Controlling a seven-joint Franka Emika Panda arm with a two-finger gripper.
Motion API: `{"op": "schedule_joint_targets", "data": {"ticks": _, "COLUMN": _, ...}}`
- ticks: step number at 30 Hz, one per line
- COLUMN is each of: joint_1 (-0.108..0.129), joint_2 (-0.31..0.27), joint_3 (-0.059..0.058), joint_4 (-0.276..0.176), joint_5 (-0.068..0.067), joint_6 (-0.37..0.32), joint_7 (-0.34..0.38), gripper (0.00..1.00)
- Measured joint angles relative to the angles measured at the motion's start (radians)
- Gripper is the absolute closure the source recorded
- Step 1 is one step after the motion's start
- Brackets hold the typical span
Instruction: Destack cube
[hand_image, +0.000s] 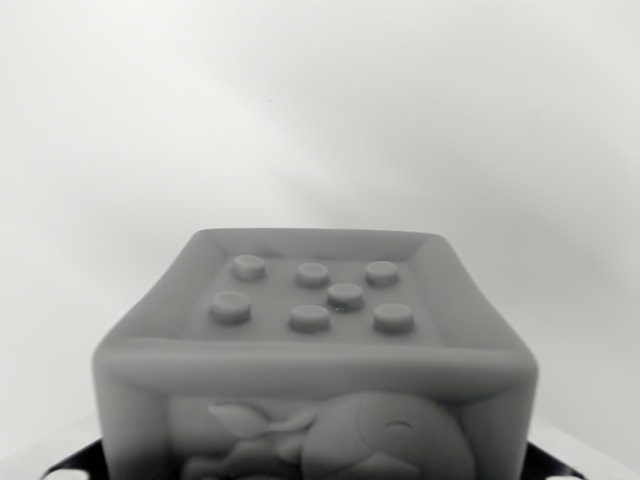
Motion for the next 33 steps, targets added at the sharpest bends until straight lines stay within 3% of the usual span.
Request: {"op": "schedule_joint_targets", "data": {"ticks": 33, "joint_1": 0.035, "joint_2": 0.174, "joint_3": -0.038, "joint_4": 0.036, "joint_5": -0.007, "joint_6": 0.139, "joint_7": 0.004, "gripper": 1.0}}
